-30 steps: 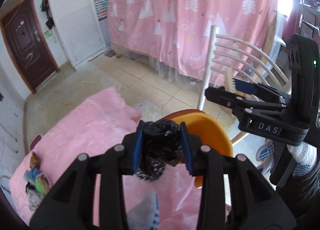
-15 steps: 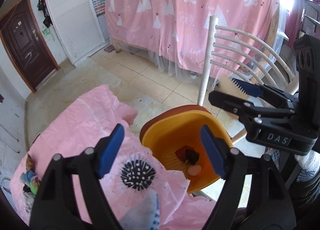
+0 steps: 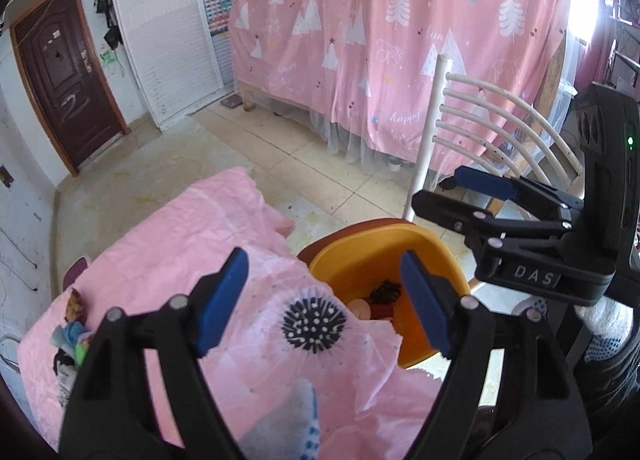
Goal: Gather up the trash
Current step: 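Lower the beige brush into the orange bin and open the right gripper, then return to the bed and grasp the white printed tissue pack with the left gripper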
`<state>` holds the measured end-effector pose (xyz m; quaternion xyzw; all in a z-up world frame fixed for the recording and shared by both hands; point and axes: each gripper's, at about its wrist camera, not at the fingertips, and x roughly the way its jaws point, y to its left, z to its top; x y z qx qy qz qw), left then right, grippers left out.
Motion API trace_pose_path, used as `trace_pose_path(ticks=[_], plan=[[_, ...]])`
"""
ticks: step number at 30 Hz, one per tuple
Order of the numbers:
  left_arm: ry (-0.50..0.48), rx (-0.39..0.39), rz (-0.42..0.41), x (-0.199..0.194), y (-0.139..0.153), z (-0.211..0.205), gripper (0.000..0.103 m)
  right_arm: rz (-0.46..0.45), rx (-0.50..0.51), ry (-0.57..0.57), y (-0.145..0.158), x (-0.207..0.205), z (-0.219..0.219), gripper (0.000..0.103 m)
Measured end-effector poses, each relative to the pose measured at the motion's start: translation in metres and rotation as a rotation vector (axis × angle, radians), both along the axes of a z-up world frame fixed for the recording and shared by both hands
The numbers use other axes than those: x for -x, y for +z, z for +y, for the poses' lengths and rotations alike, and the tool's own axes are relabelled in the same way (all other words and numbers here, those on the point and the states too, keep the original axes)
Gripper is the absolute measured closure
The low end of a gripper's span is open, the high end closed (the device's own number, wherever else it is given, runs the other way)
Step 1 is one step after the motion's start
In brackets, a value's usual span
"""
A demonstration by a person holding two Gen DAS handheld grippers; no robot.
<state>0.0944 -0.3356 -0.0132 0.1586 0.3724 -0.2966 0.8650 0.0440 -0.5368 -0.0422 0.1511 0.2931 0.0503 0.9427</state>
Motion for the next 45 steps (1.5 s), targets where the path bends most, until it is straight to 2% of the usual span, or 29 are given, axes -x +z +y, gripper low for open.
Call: trace_pose_path(ticks=[14, 26, 35, 37, 45], plan=[[0.136, 0.103, -0.021, -0.003, 0.023, 0.094, 0.025, 0.006, 0.073, 0.136, 0.022, -0.030, 0.093, 0.039], [0.264, 0.155, -0.030, -0.007, 0.027, 0.176, 0.025, 0.033, 0.111, 0.239, 0.022, -0.046, 0.166, 0.038], [0.347, 0.145, -0.024, -0.007, 0.018, 0.226, 0.025, 0.056, 0.117, 0.333, 0.015, -0.055, 0.215, 0.037], [0.364, 0.138, -0.025, -0.008, 0.013, 0.236, 0.019, 0.062, 0.121, 0.352, 0.013, -0.056, 0.224, 0.037], [0.410, 0.117, -0.002, -0.012, -0.005, 0.264, 0.019, 0.098, 0.140, 0.417, 0.001, -0.059, 0.259, 0.036]])
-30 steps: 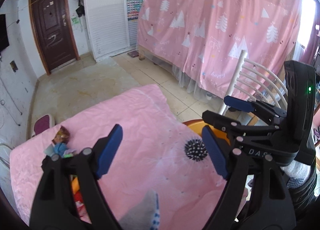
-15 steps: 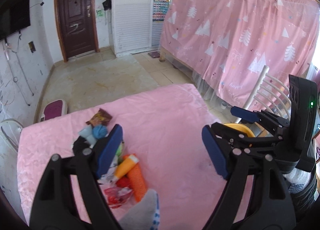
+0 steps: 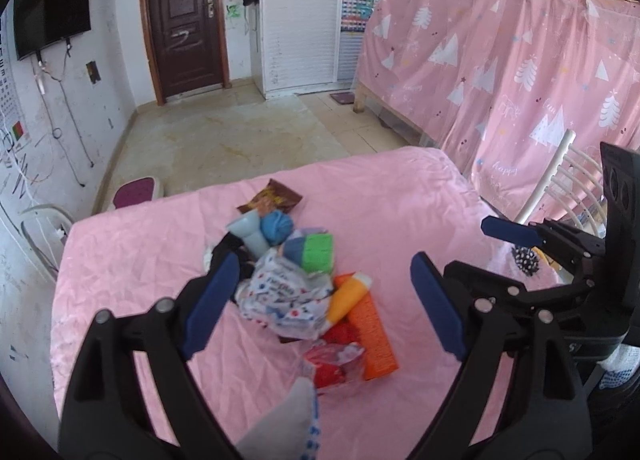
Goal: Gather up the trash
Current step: 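Return to the bed and grasp the white printed tissue pack with the left gripper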
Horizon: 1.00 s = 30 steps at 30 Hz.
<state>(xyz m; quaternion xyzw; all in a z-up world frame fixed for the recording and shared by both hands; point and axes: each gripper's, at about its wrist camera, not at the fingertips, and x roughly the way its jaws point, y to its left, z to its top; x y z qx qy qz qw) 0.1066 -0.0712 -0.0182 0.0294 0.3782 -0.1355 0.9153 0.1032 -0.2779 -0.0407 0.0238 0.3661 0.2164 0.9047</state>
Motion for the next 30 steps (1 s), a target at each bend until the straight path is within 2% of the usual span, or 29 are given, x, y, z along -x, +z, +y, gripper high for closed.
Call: trace_pose_path(ticks=[12, 17, 18, 22, 30], plan=[[0.010, 0.014, 0.091, -0.013, -0.036, 0.018, 0.019, 0.041, 0.039, 0.040, -0.015, 0.000, 0.024, 0.035], [-0.005, 0.024, 0.124, -0.016, -0.044, 0.020, 0.039, 0.057, 0.047, 0.053, -0.020, 0.000, 0.031, 0.035], [-0.009, 0.025, 0.129, -0.017, -0.045, 0.020, 0.047, 0.058, 0.049, 0.057, -0.020, 0.001, 0.032, 0.035], [-0.024, 0.041, 0.127, -0.014, -0.047, 0.022, 0.061, 0.058, 0.055, 0.079, -0.020, 0.003, 0.038, 0.035], [-0.004, 0.084, 0.082, -0.007, -0.031, 0.038, 0.063, 0.041, 0.059, 0.148, -0.014, 0.011, 0.059, 0.034]])
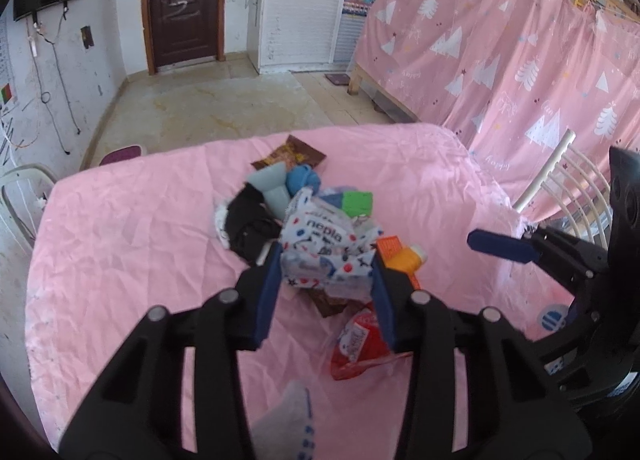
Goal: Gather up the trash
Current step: 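Return to the bed and grasp the white printed tissue pack with the left gripper, then grasp the red snack bag with the right gripper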
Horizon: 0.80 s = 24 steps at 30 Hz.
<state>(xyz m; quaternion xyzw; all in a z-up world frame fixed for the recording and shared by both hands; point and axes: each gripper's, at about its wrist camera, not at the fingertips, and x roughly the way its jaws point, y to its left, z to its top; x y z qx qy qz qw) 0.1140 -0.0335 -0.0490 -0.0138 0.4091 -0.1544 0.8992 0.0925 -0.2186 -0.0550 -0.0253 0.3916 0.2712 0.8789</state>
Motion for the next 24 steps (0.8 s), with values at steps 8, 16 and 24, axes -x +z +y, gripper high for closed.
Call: trace_pose_path(ticks=[8, 16, 24], plan=[[0.075, 0.041, -0.054, 0.006, 0.020, 0.035, 0.063, -0.001, -0.018, 0.100, 0.007, 0.009, 0.028, 0.034], [0.113, 0.075, -0.054, 0.009, 0.020, 0.058, 0.063, 0.018, 0.000, 0.177, 0.003, 0.020, 0.057, 0.034], [0.119, 0.090, -0.052, 0.011, 0.019, 0.067, 0.063, 0.040, 0.073, 0.205, -0.010, 0.025, 0.076, 0.034]])
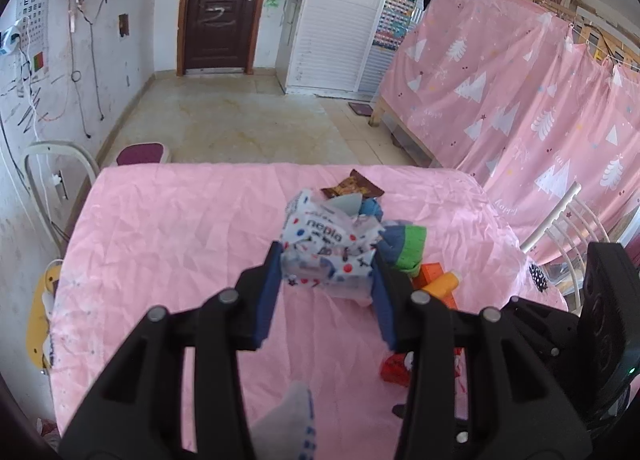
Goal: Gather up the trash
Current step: 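Grasp the red snack bag with the right gripper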
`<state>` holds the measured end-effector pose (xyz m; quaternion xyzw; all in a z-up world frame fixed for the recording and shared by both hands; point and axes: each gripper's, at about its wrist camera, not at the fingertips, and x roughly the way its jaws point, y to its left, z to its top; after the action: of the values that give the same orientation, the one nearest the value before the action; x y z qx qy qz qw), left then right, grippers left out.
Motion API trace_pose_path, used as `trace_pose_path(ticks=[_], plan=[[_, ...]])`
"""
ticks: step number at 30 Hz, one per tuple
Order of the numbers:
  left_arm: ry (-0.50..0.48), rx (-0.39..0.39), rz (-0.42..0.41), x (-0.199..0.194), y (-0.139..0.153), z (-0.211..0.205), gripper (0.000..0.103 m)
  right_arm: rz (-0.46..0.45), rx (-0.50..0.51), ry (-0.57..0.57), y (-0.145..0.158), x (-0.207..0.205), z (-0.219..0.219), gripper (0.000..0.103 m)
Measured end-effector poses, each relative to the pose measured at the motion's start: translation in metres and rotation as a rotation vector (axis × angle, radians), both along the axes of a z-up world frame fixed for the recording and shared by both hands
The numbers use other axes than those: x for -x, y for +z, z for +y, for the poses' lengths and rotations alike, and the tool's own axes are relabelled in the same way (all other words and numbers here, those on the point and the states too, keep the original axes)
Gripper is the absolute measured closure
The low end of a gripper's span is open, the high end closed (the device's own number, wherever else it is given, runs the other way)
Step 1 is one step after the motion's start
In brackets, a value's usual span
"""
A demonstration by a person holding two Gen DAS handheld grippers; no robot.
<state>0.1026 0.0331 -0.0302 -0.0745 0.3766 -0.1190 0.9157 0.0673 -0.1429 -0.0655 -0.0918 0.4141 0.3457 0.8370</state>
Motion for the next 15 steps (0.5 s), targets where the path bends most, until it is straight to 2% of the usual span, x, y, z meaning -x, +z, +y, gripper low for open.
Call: trace_pose_path(ticks=[5, 7, 8, 10, 15], plan=[[-0.002, -0.001, 0.001, 0.001, 0.000, 0.000, 0.063, 0.007, 0.028, -0.011, -0.008, -0.002, 0.003, 0.039], [-0.002, -0.001, 0.000, 0.001, 0.000, 0.000, 0.063, 0.008, 0.040, -0.018, -0.010, -0.003, 0.003, 0.055], [-0.002, -0.001, 0.000, 0.001, -0.001, 0.000, 0.063, 0.008, 0.043, -0.020, -0.012, -0.004, 0.004, 0.057], [-0.001, -0.002, 0.000, 0.001, -0.001, 0.000, 0.063, 0.002, 0.044, -0.024, -0.012, -0.004, 0.003, 0.069], [-0.001, -0.007, 0.001, 0.002, -0.001, -0.001, 0.063, -0.015, 0.023, -0.030, -0.009, -0.003, -0.002, 0.074]])
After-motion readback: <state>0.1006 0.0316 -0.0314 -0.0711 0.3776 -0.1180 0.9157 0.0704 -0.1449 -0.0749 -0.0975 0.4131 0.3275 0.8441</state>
